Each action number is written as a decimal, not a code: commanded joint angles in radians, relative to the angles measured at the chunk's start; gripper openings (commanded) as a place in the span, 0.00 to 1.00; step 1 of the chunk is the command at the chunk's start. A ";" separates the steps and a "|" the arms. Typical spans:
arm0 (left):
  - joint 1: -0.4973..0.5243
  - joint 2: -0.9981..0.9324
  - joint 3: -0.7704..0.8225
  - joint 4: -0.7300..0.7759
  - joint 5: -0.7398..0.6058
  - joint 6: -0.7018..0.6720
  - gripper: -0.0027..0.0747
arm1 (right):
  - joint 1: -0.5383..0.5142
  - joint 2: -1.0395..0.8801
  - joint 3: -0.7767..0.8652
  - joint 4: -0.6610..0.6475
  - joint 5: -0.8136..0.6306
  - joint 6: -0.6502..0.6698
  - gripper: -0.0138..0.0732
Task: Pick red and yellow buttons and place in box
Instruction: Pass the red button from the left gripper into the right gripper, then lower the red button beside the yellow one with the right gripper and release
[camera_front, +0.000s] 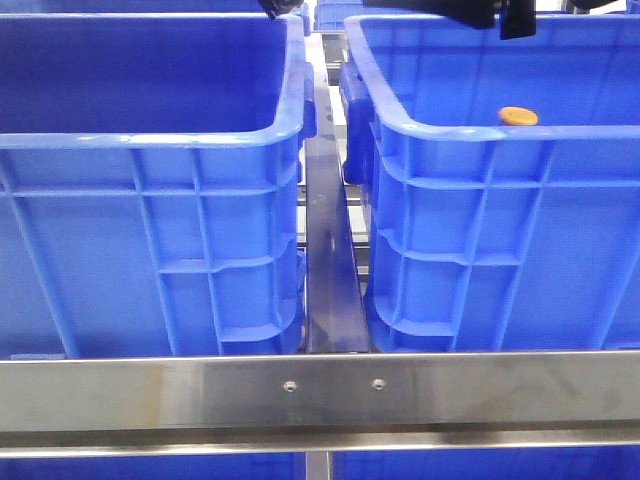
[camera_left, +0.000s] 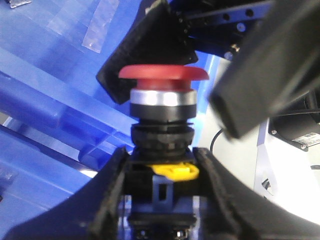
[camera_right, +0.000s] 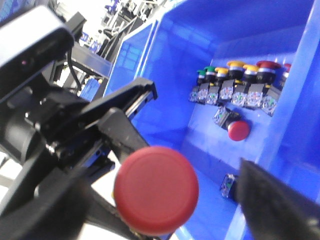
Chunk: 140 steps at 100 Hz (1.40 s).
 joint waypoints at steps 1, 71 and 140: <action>-0.008 -0.036 -0.028 -0.065 -0.011 -0.003 0.01 | 0.002 -0.027 -0.031 0.072 0.036 -0.007 0.66; -0.008 -0.036 -0.028 -0.047 0.031 0.002 0.90 | -0.119 -0.027 -0.031 0.075 0.052 -0.027 0.34; -0.008 -0.036 -0.028 -0.004 0.042 0.000 0.90 | -0.438 -0.010 -0.211 -0.222 -0.451 -0.395 0.34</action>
